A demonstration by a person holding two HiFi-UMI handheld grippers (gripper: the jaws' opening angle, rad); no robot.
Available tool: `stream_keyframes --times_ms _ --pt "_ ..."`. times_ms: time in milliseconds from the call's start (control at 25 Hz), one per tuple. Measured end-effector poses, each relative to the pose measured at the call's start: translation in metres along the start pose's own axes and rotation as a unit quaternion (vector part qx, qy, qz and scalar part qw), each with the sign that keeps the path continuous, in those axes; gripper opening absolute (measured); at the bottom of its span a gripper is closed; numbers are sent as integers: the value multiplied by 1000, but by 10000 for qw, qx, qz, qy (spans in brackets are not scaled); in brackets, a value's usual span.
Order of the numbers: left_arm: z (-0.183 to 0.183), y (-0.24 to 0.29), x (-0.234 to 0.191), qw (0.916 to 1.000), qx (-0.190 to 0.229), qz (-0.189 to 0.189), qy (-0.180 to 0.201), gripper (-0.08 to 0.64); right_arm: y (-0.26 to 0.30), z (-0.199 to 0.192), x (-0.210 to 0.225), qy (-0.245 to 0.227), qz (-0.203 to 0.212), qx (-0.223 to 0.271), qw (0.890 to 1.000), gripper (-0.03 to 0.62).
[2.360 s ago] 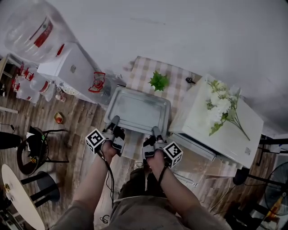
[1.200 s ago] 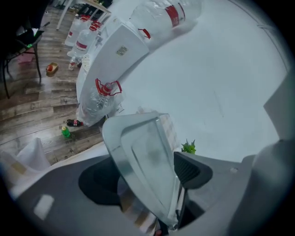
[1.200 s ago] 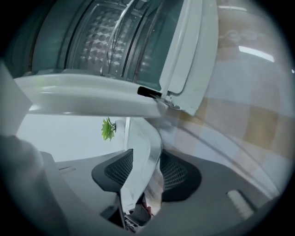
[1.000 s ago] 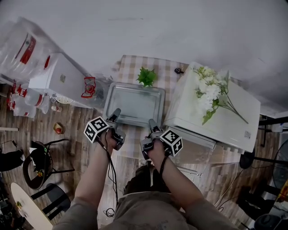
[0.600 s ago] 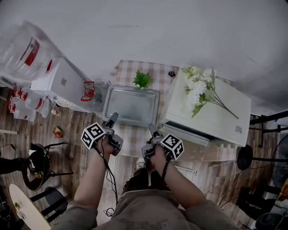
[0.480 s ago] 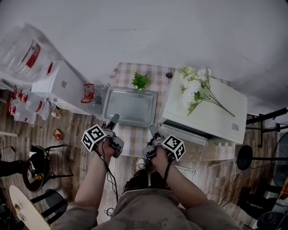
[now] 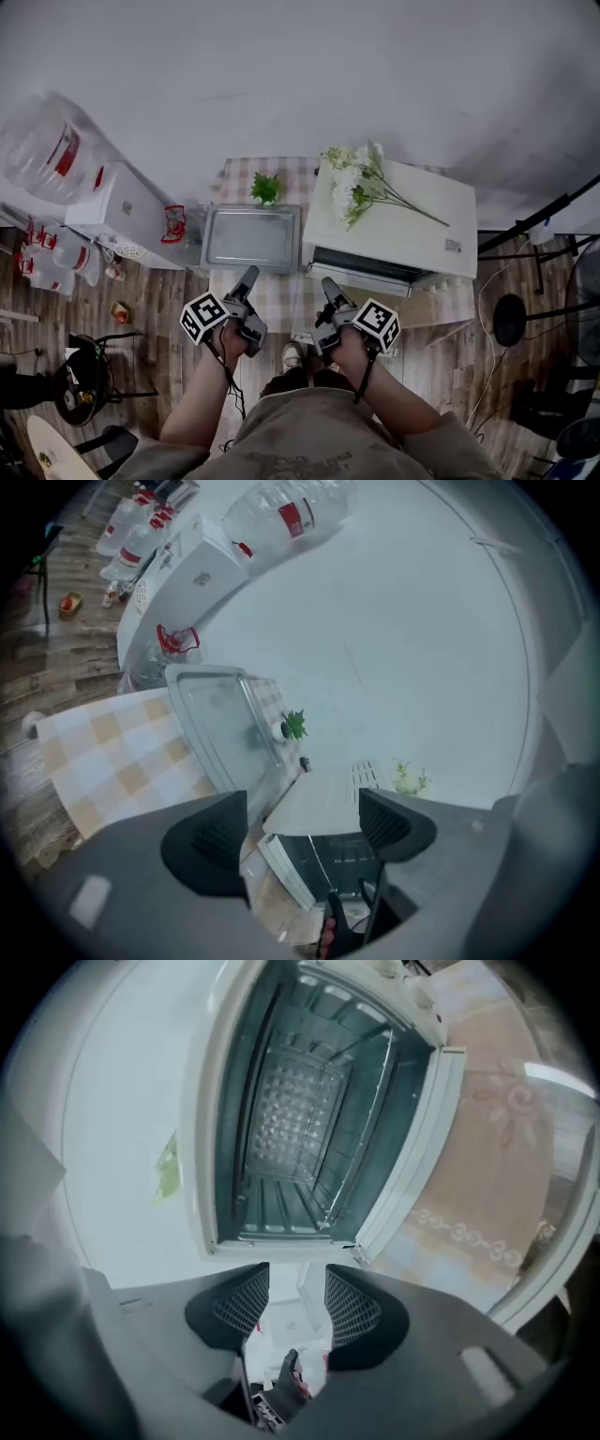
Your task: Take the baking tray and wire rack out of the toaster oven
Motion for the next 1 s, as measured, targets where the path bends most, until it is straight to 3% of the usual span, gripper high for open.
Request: stream_keyframes --times_ms 360,520,640,800,1000 --pt "-55 -14 39 9969 -218 -761 -13 370 -81 64 0 23 510 822 9953 195" --pt "-75 -18 60 9905 -197 -1310 -379 362 -115 89 3 -82 619 1258 9901 144" --pt "-84 -19 68 9895 -89 -1390 -392 354 -137 102 3 -305 710 1442 9865 155" --pt "-96 -19 75 9868 227 -1443 -703 347 -156 111 13 -355 736 1711 9819 167" --pt "-114 -9 78 9876 91 -1444 -616 345 -164 116 26 -150 646 1939 9788 169"
Point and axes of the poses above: the fingertips, and each gripper's own axes: y forward along the fingers, x to its right, z out of its top, the point moved 5 cm from there along -y, backward along the fingers, and after that the axes turned 9 degrees about x, right-handed, at the moved point
